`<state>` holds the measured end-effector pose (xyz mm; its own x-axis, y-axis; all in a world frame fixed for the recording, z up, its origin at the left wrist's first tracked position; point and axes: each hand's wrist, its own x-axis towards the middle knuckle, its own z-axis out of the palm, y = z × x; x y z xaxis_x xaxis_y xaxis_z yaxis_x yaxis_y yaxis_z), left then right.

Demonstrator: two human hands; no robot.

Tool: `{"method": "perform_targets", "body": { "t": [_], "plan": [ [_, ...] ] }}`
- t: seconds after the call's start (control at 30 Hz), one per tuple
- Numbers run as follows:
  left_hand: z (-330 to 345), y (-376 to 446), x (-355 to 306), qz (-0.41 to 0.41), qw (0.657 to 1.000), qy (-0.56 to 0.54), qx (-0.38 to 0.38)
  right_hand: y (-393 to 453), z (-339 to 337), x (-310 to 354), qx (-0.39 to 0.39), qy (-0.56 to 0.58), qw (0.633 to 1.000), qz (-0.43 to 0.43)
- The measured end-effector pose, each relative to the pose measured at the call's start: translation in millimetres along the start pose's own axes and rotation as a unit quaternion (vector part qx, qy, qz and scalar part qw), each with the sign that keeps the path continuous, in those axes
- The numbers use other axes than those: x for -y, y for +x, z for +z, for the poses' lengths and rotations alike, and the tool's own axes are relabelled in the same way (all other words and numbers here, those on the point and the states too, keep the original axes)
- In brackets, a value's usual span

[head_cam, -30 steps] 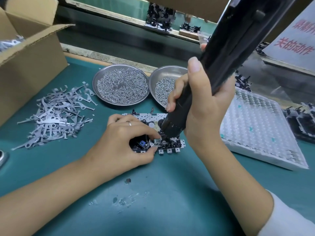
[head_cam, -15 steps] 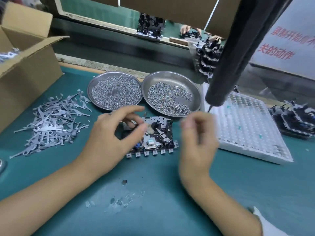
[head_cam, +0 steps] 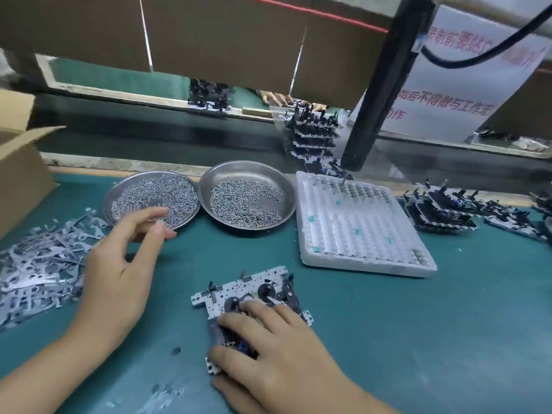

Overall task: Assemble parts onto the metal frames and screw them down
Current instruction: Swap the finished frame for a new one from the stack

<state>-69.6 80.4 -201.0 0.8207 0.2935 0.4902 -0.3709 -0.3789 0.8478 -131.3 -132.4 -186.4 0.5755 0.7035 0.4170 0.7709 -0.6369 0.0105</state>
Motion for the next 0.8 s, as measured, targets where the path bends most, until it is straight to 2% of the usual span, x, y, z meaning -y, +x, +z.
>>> {"method": "perform_targets", "body": {
  "t": [0.17,0.3,0.43,0.6,0.67,0.8],
  "plan": [
    [1.5,0.4,24.0,0.036,0.999,0.021,0.017,-63.2,-29.5,-33.2,-0.007,-0.050,0.995,0.085],
    [0.0,5.6,51.0,0.037,0.999,0.027,0.022,-108.0,-48.2,-64.3,-0.034,-0.121,0.973,0.195],
    [0.6,6.9,58.4,0.044,0.998,0.039,0.020,-135.6,-61.5,-97.1,0.000,-0.213,0.921,0.327],
    [1.8,6.8,53.2,0.053,0.998,0.037,0.025,-142.2,-73.9,-139.2,0.076,-0.154,0.842,0.511],
    [1.9,6.9,49.1,0.058,0.997,0.042,0.028,-145.4,-74.7,-152.4,0.065,-0.163,0.832,0.526],
    [0.5,5.6,39.3,0.051,0.997,0.041,0.034,-149.3,-71.5,-171.6,0.035,-0.153,0.841,0.518]
  ]
}}
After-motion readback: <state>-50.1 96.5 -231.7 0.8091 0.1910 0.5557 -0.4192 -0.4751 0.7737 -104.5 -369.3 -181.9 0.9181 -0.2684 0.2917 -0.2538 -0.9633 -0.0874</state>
